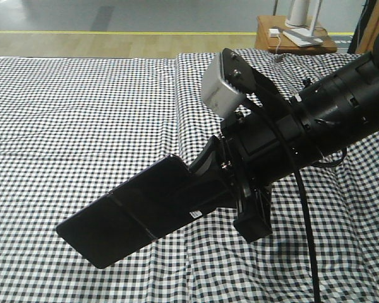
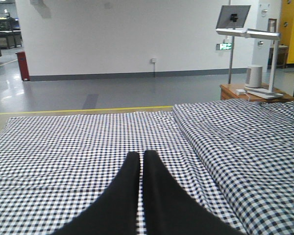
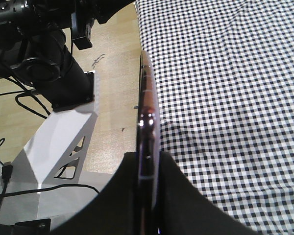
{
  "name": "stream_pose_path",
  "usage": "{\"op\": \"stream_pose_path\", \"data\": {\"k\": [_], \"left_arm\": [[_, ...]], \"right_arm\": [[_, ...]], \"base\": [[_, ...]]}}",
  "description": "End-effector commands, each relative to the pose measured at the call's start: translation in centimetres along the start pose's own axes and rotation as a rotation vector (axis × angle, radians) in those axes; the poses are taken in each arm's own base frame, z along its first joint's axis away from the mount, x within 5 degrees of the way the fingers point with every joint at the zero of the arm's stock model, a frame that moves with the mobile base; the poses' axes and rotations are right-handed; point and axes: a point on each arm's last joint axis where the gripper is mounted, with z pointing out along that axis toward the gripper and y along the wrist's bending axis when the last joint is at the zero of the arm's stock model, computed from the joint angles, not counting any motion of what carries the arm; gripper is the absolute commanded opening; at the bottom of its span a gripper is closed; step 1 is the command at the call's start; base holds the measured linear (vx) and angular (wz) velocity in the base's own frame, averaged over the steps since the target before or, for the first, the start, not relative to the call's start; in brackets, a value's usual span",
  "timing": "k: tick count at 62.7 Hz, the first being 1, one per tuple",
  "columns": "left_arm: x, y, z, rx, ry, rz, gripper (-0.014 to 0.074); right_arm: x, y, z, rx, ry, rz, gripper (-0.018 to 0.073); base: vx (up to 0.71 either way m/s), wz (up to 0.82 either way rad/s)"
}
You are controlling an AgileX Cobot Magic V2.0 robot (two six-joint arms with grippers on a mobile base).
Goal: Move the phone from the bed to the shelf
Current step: 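Hold the phone in the right gripper while the base turns away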
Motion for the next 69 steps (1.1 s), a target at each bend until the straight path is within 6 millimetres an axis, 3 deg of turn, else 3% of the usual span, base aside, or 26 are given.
{"op": "stream_pose_path", "data": {"k": [1,28,69], "left_arm": [[-1.53,0.05,-0.2,-0.005,-0.105,-0.019,0.0001],[-1.53,0.05,-0.2,-0.005,-0.105,-0.019,0.0001],[-1.53,0.05,-0.2,-0.005,-0.105,-0.019,0.0001]], "right_arm": [[-1.23,1.79,-1.3,-0.05,-0.068,-0.026,-0.0002],[-1.23,1.79,-1.3,-0.05,-0.068,-0.026,-0.0002],[-1.23,1.79,-1.3,-0.05,-0.068,-0.026,-0.0002]], "base": [[-0.05,0.19],[-0.07,0.28],[-0.13,0.49]]}}
